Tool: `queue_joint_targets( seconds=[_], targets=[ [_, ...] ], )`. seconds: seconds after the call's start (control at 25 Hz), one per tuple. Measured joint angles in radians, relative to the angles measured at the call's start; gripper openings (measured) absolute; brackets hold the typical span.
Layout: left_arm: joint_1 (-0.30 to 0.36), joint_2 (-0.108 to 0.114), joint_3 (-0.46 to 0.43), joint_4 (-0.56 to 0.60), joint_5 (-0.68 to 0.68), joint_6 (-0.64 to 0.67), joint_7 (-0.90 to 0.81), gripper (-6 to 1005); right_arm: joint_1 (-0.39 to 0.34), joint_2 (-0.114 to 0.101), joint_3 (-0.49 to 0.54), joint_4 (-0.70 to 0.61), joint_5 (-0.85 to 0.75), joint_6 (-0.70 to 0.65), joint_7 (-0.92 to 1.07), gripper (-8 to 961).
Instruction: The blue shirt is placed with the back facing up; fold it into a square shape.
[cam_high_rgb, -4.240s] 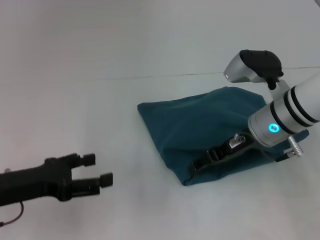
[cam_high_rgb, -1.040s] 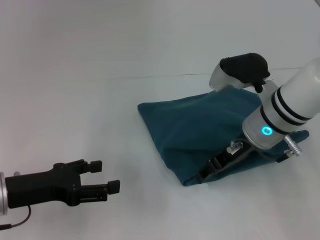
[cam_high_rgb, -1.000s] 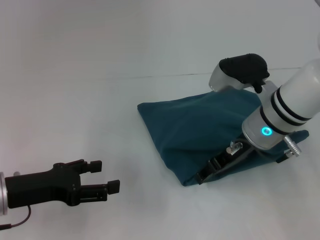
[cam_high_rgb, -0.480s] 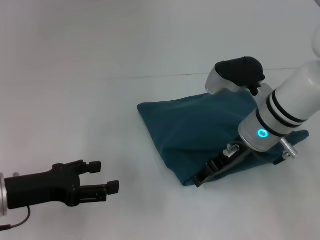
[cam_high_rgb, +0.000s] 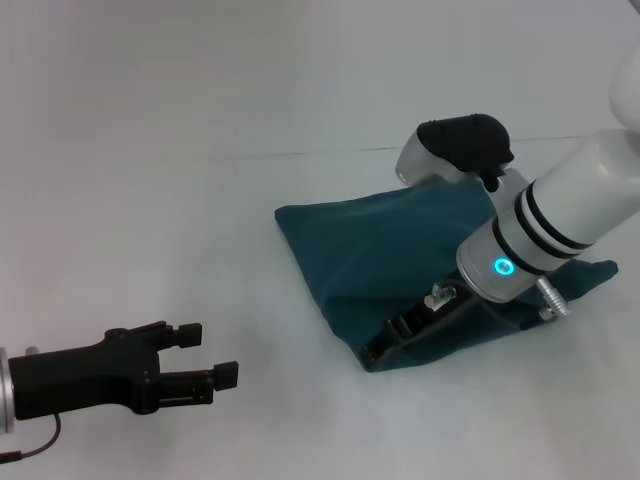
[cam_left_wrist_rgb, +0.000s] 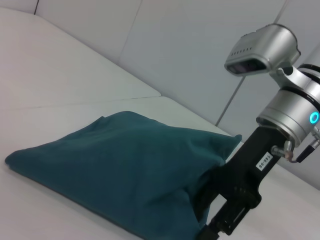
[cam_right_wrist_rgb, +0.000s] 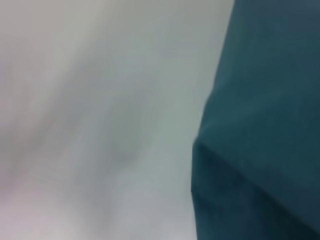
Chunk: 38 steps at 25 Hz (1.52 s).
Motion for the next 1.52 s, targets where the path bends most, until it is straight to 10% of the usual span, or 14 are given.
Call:
queue_joint_targets(
  seconds=[0.64,1.52],
  targets=[
    [0.004,-0.002,0.000,-0.009,-0.001,0.008,-0.001,890,-0.009,0.000,-0.001,0.002,0.006,0.041,0.009,687],
    [0.005,-0.002,0.000,-0.011,-0.001,0.006,0.000,885,-0.046,0.000,-0.002,-0.055,0.068,-0.012,-0.001,34]
  ],
)
